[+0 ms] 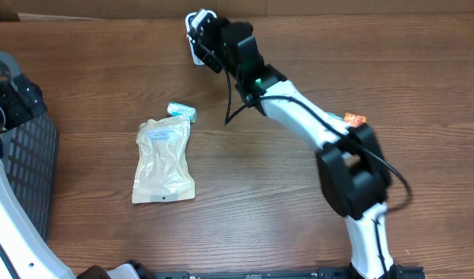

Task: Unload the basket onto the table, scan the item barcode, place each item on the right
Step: 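Carry the jar right and set it down by the orange packet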

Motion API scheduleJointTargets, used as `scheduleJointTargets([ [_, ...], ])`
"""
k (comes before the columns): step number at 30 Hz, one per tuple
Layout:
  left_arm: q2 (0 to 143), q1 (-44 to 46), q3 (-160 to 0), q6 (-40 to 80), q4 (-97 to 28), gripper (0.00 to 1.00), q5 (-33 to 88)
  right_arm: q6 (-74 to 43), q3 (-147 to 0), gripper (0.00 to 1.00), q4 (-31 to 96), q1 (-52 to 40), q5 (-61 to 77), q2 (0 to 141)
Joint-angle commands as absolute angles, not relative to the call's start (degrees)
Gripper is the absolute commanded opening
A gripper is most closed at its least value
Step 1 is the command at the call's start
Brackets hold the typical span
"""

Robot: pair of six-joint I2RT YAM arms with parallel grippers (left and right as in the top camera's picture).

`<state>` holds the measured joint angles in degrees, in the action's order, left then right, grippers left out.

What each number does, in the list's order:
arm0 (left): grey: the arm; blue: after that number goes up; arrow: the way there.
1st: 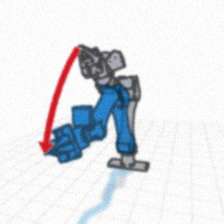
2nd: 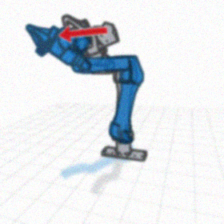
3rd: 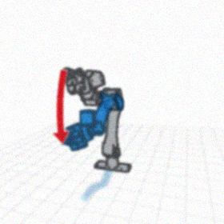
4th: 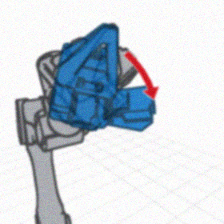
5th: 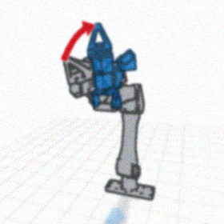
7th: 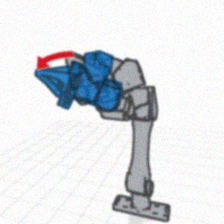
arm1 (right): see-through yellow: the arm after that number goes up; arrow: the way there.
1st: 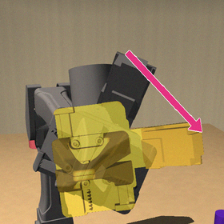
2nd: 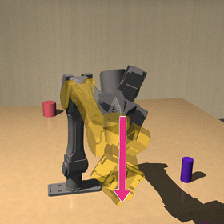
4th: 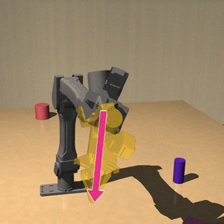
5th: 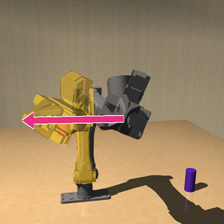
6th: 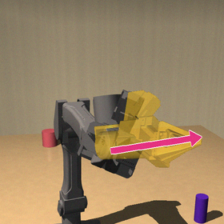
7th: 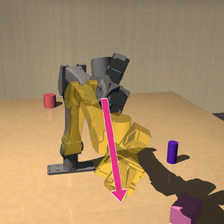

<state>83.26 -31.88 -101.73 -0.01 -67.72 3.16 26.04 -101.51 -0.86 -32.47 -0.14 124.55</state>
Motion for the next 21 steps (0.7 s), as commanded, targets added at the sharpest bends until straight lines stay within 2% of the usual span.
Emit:
scheduleJointTargets([
  [1,83.13,-31.86,-102.96,-0.71,-67.51,1.0,2.96,15.25,-102.61,0.3,6.44,-33.04,6.07,113.14],
  [7,83.15,-31.86,-102.96,-0.71,-67.51,1.0,2.96,7.22,-102.61,0.3,30.46,-32.67,13.76,108.16],
  [15,83.15,-31.86,-102.96,-0.71,-67.51,1.0,2.96,7.27,-102.59,0.3,61.45,-31.59,9.61,110.34],
  [18,83.15,-31.86,-102.96,-0.71,-67.51,0.99,2.96,7.25,-101.75,0.3,67.79,-30.63,3.81,111.72],
  [21,83.15,-31.86,-102.96,-0.71,-67.51,1.0,2.96,7.22,-99.29,0.33,67.94,-28.42,2.2,112.01],
])
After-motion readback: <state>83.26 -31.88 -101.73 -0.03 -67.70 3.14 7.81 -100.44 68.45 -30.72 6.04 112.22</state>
